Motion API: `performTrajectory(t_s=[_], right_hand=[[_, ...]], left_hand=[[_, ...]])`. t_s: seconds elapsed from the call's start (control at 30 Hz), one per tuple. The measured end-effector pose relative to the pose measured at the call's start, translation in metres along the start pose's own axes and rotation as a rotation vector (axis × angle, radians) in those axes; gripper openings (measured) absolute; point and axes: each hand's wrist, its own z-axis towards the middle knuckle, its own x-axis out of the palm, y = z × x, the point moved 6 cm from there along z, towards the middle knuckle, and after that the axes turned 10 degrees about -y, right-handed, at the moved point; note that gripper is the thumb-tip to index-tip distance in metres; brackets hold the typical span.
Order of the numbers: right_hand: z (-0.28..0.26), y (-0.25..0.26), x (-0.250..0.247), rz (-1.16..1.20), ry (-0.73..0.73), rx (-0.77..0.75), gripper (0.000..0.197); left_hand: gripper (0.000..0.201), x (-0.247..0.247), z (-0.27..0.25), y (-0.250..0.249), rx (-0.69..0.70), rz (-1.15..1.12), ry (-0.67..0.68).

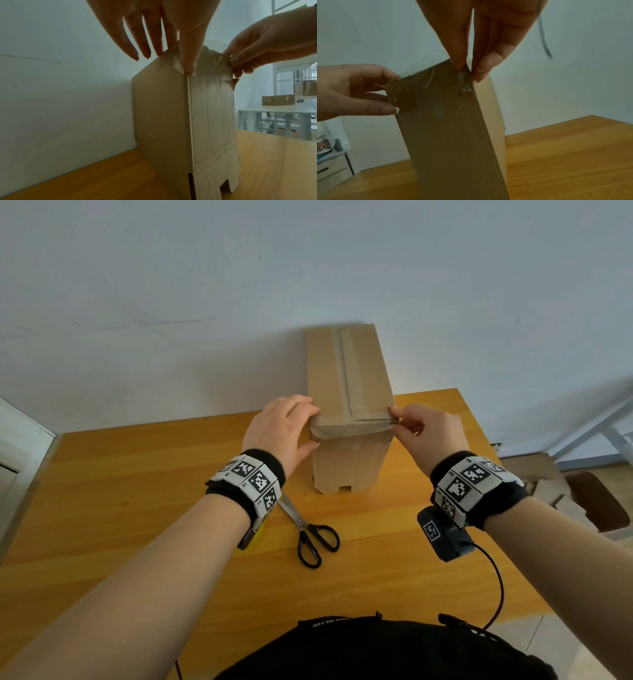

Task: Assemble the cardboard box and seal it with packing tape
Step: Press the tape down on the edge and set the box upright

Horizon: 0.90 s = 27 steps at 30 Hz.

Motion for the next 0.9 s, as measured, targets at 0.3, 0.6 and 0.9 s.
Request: performTrajectory(t_s=[0.3, 0.6, 0.9], right_hand=[[-0.001, -0.002, 0.000, 0.015, -0.008, 0.008, 0.027], [-0.001, -0.006, -0.002, 0.021, -0.040, 0.014, 0.027], [-0.002, -0.006, -0.001, 0.006, -0.029, 0.012, 0.027]], left_hand=[[0.054, 0.007, -0.003, 0.008, -0.208, -0.333, 0.017], [0.044, 0.028, -0.020, 0.028, -0.662, -0.697, 0.102], [0.014, 0.037, -0.019, 0.032, -0.780, -0.699, 0.125]])
